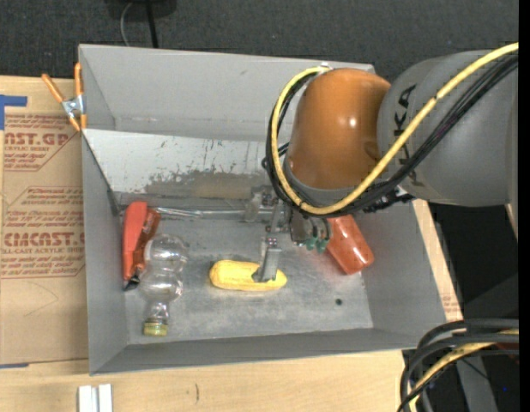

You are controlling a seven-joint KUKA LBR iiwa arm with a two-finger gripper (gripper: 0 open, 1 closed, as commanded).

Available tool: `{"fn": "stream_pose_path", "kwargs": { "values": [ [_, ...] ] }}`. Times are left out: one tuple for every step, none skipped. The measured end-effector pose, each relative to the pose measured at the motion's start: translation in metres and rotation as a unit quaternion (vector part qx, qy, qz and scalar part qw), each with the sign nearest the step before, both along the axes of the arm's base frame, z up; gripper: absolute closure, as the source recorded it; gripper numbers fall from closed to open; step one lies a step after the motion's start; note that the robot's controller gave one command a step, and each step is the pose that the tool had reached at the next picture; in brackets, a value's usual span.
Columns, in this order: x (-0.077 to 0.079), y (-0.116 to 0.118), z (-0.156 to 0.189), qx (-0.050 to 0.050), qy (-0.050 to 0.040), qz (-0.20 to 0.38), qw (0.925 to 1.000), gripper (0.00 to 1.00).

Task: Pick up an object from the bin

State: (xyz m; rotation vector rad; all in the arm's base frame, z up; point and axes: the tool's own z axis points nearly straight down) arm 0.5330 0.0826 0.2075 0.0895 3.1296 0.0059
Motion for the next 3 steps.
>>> {"fn": "stream_pose_path", "kwargs": {
  "values": [
    [-0.014,-0.002,-0.041,0.000,0.0020,-0.034,0.9994,0.00],
    [-0.016,-0.009,-0.071,0.000,0.0034,-0.016,0.9999,0.00],
    [-0.014,-0.010,-0.077,-0.001,0.0017,0.000,1.0000,0.00]
  ]
}}
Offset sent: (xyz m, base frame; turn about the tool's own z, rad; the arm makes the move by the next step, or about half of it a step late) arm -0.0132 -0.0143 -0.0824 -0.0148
